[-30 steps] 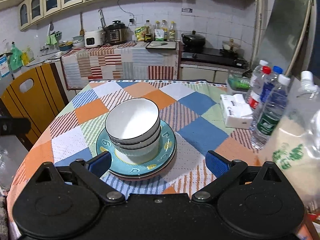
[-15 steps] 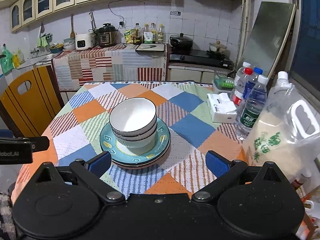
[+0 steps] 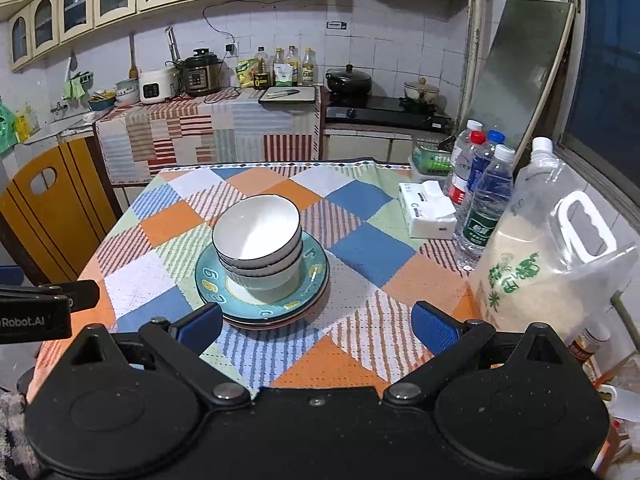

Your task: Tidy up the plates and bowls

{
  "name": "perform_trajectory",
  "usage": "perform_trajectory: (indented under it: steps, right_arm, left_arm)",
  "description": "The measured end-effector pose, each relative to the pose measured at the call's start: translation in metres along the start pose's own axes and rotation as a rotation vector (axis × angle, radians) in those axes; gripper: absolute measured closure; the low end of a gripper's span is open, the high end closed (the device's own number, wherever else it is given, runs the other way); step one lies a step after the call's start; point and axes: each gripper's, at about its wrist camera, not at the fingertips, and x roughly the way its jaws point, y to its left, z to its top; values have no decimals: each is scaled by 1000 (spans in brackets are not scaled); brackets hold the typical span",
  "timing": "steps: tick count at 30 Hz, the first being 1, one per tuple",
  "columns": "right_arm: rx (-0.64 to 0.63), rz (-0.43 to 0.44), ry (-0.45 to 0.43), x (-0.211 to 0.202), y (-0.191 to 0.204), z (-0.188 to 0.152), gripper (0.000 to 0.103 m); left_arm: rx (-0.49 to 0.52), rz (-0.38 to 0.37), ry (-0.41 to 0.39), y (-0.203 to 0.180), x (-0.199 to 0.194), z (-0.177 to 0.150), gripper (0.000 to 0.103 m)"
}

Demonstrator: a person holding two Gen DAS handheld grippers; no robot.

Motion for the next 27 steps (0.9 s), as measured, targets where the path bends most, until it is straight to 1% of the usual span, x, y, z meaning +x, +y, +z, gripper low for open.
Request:
perform_trajectory:
  steps: [4, 6, 9, 12, 18, 24, 27]
  right_arm:
    - [4, -5, 1, -3, -1, -2, 1]
    - [2, -7, 4, -4, -1, -2, 1]
    - [-1, -13, 8, -5, 0, -4, 1]
    - [-9, -11, 13, -6, 1, -4, 1]
    - [-14, -14, 18, -6, 1, -5, 1]
    - [-18, -15, 18, -6, 1, -6, 1]
    - [-18, -17, 19, -5, 1, -6, 1]
  left_arm:
    - [2, -3, -6, -1, -2, -2, 4]
    - [-8, -9, 7, 0, -1, -2, 0]
    - [-37, -32, 10, 5, 0, -2, 0]
    - [-46, -26, 6, 6, 1, -2, 0]
    - [-51, -9, -3, 9, 0, -3, 0]
    - [-47, -41, 5, 9, 2, -4, 0]
    - [-33, -35, -4, 7, 2, -5, 0]
